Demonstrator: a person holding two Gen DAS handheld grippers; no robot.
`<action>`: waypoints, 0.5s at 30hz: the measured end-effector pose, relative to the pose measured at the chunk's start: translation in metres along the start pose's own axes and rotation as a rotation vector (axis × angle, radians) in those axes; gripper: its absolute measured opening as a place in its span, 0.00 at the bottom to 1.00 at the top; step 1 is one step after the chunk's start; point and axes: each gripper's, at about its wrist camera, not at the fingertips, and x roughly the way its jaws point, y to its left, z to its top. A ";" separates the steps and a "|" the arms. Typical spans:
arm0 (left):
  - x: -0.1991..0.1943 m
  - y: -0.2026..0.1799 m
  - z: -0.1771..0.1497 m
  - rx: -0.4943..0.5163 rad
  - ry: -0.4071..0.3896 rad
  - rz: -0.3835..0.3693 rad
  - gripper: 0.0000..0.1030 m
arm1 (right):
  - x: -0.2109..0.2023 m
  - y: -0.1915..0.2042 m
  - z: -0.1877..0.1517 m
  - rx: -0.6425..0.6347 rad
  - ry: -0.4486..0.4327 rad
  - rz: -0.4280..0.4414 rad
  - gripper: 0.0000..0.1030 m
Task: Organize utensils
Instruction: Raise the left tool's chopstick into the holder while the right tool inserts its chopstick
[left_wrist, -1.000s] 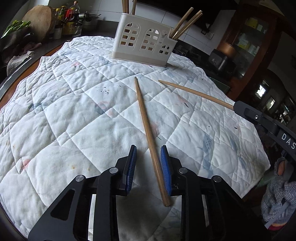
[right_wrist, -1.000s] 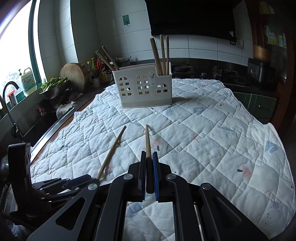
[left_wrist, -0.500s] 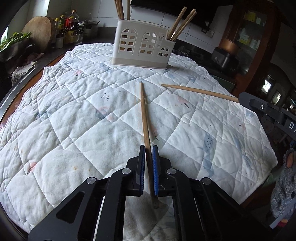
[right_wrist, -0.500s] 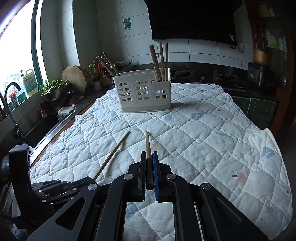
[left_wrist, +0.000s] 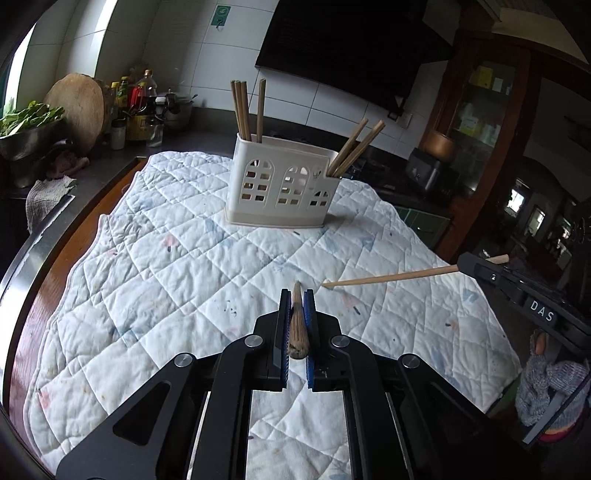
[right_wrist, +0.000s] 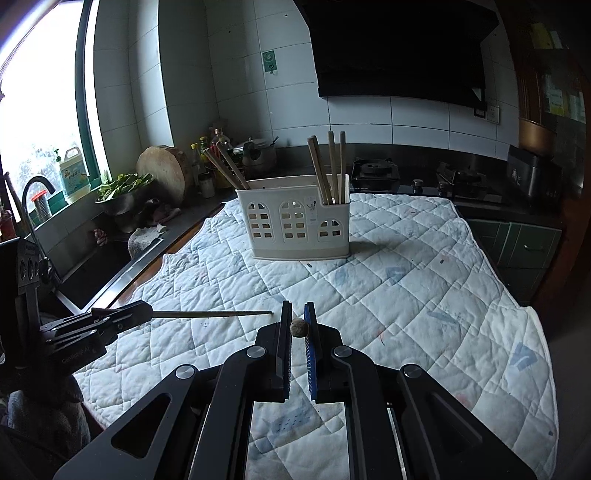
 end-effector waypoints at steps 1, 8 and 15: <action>0.000 0.000 0.005 0.003 0.000 -0.010 0.05 | 0.000 -0.001 0.006 -0.003 0.002 0.006 0.06; 0.006 -0.002 0.052 0.053 -0.009 -0.023 0.05 | 0.000 -0.016 0.059 -0.041 0.004 -0.010 0.06; 0.010 0.001 0.102 0.059 -0.032 -0.045 0.05 | 0.003 -0.035 0.120 -0.066 -0.033 -0.061 0.07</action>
